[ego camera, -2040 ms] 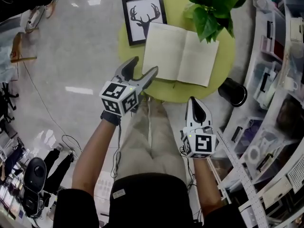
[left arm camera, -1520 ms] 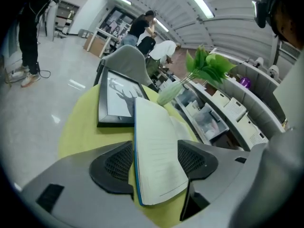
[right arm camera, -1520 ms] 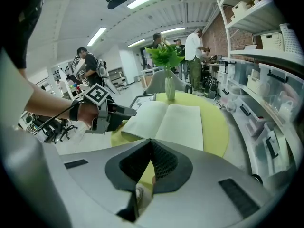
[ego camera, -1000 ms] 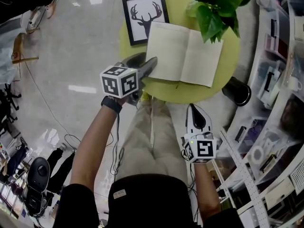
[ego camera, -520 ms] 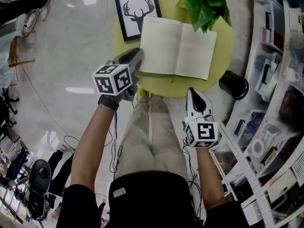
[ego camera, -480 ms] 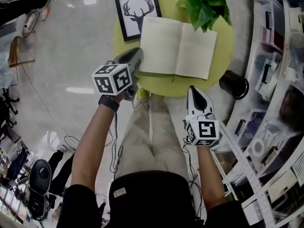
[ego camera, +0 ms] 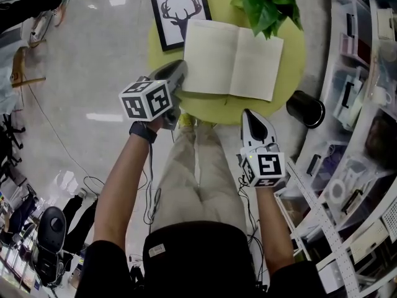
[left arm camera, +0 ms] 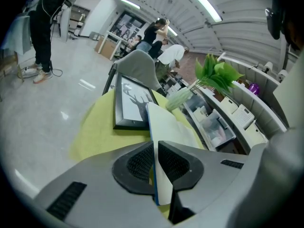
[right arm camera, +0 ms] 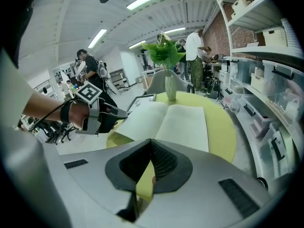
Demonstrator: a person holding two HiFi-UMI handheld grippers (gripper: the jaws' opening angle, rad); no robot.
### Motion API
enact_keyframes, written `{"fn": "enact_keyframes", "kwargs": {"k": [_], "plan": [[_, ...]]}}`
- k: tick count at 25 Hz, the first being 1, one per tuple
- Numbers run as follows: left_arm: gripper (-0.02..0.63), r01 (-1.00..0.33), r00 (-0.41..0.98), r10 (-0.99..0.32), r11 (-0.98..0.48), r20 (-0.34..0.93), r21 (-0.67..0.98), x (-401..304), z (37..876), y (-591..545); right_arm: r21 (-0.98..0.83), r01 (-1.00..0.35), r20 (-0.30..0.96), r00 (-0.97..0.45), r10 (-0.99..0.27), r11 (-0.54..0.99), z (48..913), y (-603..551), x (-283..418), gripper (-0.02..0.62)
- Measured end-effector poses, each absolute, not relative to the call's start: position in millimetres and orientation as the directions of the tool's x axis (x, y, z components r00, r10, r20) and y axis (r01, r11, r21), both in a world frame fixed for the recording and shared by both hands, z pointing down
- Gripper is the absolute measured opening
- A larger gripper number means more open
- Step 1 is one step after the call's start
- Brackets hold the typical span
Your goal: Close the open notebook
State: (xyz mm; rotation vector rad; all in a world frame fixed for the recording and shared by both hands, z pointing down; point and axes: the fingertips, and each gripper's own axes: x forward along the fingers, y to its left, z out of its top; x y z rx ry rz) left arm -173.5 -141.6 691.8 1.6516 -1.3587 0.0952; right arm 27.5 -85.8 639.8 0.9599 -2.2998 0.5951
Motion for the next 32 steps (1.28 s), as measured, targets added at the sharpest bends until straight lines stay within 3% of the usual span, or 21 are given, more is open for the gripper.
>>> {"fn": "enact_keyframes", "kwargs": {"k": [32], "plan": [[0.032, -0.785, 0.405, -0.736, 0.025, 0.543, 0.619, -150, 634, -140, -0.204, -0.73, 0.619, -0.612, -0.492, 0.652, 603, -79, 24, 0.002]]}}
